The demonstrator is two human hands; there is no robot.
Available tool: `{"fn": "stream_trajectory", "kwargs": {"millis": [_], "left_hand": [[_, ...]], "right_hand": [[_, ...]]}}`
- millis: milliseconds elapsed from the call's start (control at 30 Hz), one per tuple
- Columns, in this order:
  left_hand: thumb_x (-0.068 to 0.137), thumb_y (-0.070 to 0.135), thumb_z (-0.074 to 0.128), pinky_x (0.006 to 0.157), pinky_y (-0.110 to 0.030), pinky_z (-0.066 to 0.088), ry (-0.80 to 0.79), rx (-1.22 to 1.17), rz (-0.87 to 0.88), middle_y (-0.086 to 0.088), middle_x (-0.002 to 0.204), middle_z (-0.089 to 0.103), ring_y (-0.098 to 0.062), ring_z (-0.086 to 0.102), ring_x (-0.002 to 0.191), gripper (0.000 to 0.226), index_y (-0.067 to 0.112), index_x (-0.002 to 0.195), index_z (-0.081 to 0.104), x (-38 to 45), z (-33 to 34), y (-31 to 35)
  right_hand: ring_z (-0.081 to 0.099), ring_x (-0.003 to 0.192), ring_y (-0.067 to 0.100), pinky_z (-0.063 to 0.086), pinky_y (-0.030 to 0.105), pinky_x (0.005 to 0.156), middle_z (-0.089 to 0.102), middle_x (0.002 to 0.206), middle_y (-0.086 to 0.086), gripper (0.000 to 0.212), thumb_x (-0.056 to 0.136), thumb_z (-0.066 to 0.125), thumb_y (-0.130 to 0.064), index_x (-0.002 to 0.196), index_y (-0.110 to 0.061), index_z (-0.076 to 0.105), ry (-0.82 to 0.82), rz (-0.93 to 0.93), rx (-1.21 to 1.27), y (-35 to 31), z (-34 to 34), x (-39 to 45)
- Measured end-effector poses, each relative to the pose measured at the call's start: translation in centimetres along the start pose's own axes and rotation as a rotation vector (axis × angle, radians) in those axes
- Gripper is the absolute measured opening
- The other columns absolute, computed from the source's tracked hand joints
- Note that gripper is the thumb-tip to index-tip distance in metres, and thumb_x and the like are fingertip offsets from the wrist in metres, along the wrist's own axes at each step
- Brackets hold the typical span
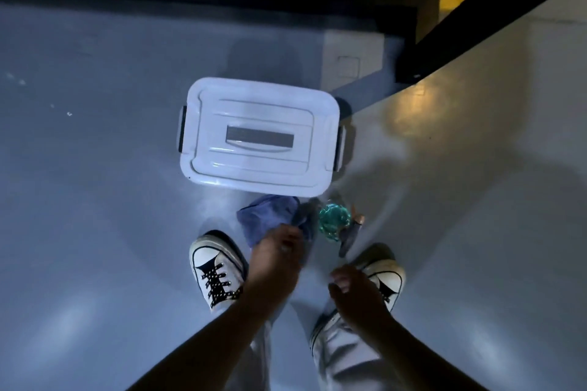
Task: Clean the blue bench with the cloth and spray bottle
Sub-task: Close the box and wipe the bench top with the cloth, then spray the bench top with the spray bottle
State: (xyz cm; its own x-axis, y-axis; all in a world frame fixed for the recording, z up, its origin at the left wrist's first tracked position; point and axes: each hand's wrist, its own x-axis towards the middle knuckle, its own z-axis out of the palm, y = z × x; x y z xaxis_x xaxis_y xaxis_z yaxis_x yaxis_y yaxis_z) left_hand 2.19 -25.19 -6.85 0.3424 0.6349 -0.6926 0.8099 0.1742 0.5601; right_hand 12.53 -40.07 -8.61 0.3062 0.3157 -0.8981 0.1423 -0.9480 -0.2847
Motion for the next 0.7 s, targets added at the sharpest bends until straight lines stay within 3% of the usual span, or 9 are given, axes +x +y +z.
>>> {"fn": "stream_trajectory", "kwargs": {"millis": [67,167,233,300,400,467,600,700], "left_hand": [[0.088,0.033,0.069,0.069,-0.028,0.052,-0.089,-0.050,0.046,0.005,0.087,0.073,-0.012,0.070,0.077,0.012,0.027,0.098,0.068,-0.3,1.6,2.5],[0.084,0.051,0.070,0.068,-0.016,0.045,-0.119,0.091,0.185,0.014,0.100,0.065,-0.001,0.063,0.084,0.033,0.031,0.110,0.064,0.2,4.2,5.2],[0.083,0.053,0.070,0.071,-0.018,0.046,-0.067,0.226,0.220,0.016,0.104,0.059,-0.003,0.060,0.088,0.040,0.031,0.116,0.061,0.7,5.3,6.6],[0.086,0.049,0.067,0.070,-0.027,0.054,0.019,0.340,0.211,0.013,0.105,0.066,-0.009,0.066,0.089,0.034,0.033,0.115,0.061,1.2,6.1,7.1],[0.087,0.046,0.061,0.067,-0.030,0.053,0.082,0.408,0.186,0.007,0.103,0.072,-0.018,0.070,0.087,0.027,0.032,0.110,0.065,1.1,6.0,7.6],[0.086,0.049,0.060,0.066,-0.029,0.052,0.118,0.381,0.189,0.008,0.097,0.073,-0.018,0.071,0.084,0.026,0.032,0.103,0.067,0.5,5.2,8.1],[0.082,0.062,0.051,0.067,-0.033,0.059,0.105,0.258,0.178,0.013,0.078,0.072,-0.009,0.070,0.073,0.034,0.032,0.091,0.065,-3.2,0.7,12.2],[0.080,0.055,0.060,0.065,-0.028,0.058,0.098,0.125,0.204,0.011,0.066,0.072,-0.004,0.070,0.063,0.028,0.028,0.082,0.067,-7.9,-5.0,17.6]], "right_hand": [[0.066,0.105,0.017,0.053,0.032,0.094,0.071,0.113,0.000,0.018,0.098,0.059,-0.028,0.114,-0.023,0.064,0.083,0.008,-0.054,1.9,-1.8,0.6],[0.068,0.097,0.015,0.057,0.029,0.079,0.068,0.110,-0.002,0.011,0.097,0.058,-0.032,0.108,-0.032,0.060,0.252,-0.059,-0.100,3.1,-4.3,2.5],[0.063,0.112,0.016,0.056,0.035,0.092,0.058,0.133,-0.001,0.049,0.091,0.068,-0.037,0.135,-0.028,0.049,0.261,-0.098,-0.093,3.2,-5.2,4.1],[0.053,0.131,0.018,0.049,0.040,0.106,0.045,0.151,-0.001,0.084,0.084,0.075,-0.047,0.152,-0.027,0.031,0.249,-0.148,-0.073,2.4,-6.0,5.0],[0.034,0.146,0.016,0.035,0.032,0.113,0.030,0.162,-0.006,0.104,0.078,0.078,-0.054,0.158,-0.030,0.016,0.213,-0.299,-0.053,0.7,-7.0,4.6],[0.031,0.147,0.016,0.035,0.031,0.112,0.029,0.163,-0.005,0.107,0.077,0.077,-0.054,0.159,-0.024,0.016,0.220,-0.409,-0.077,-0.8,-7.7,3.0],[0.040,0.142,0.017,0.039,0.026,0.106,0.039,0.159,-0.002,0.097,0.077,0.055,-0.062,0.159,-0.020,0.025,0.272,-0.558,-0.063,-4.9,-10.1,-2.6],[0.052,0.132,0.015,0.041,0.021,0.099,0.054,0.148,-0.007,0.085,0.081,0.066,-0.047,0.156,-0.031,0.029,0.280,-0.574,-0.051,-9.6,-13.3,-8.7]]}}
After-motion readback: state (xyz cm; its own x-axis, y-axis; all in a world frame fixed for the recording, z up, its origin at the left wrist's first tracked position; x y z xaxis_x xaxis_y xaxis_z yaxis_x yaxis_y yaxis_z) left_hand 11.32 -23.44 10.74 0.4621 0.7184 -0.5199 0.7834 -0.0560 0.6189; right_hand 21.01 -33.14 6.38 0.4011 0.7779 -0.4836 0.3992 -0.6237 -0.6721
